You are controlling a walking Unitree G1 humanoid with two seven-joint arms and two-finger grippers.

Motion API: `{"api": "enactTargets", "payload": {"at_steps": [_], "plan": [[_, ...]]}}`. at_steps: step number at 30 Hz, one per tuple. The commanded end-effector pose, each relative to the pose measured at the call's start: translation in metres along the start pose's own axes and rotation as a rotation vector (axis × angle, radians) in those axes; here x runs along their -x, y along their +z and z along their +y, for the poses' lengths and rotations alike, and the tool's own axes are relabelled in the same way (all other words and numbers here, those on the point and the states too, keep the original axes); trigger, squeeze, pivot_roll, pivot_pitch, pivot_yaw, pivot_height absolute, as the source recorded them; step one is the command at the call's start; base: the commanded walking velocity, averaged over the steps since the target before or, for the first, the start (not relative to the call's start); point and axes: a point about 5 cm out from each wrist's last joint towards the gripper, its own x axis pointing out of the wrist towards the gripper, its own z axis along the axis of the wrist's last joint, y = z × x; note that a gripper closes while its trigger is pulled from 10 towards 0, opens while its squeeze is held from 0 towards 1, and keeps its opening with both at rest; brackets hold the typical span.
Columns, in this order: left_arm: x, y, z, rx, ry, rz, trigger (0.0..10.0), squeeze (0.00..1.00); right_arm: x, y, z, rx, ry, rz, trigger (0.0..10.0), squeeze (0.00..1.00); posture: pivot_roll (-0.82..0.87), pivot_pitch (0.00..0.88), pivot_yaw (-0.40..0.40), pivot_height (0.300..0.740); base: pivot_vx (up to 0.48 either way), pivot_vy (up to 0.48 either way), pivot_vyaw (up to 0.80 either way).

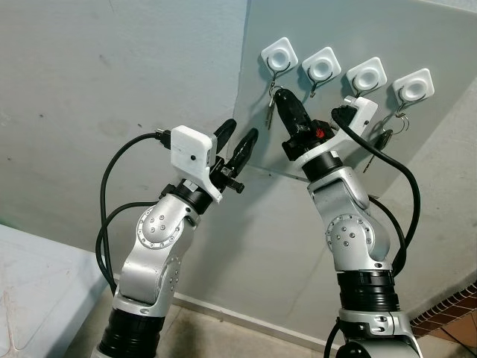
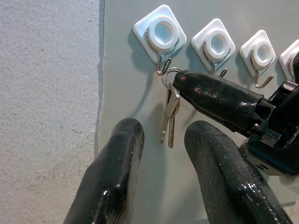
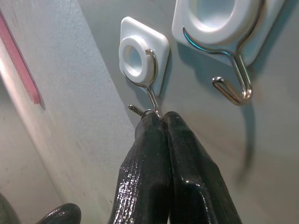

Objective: Hang keys on a hook

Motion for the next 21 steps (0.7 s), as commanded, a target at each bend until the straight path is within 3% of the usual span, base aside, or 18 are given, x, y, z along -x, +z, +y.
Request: {"api": "enactTargets", "payload": {"at_steps": [1,10,21], "plan": [[-0.0041,0.0071,-0.0031,-0.014,-0.014,-0.021,10.0,0.0,-0.0006,0.0087,0.004,0.066,0.044,-0.026,10.0,0.0,0.15,0.0,-0.09,0.74,0.0,0.0,0.0],[-0.0042,0.0074,-0.0035,-0.013,-0.012,-0.024,10.0,0.0,-0.0001,0.011,0.0127,0.055,0.108,-0.045,10.0,0.0,0.15,0.0,-0.09,0.74,0.0,0.0,0.0],[-0.0038,0.0074,-0.0039,-0.009,-0.008,-0.024,10.0,0.0,-0.0067,0.0104,0.0099,0.004,0.042,-0.022,10.0,0.0,0.15,0.0,-0.094,0.74,0.0,0.0,0.0]]}}
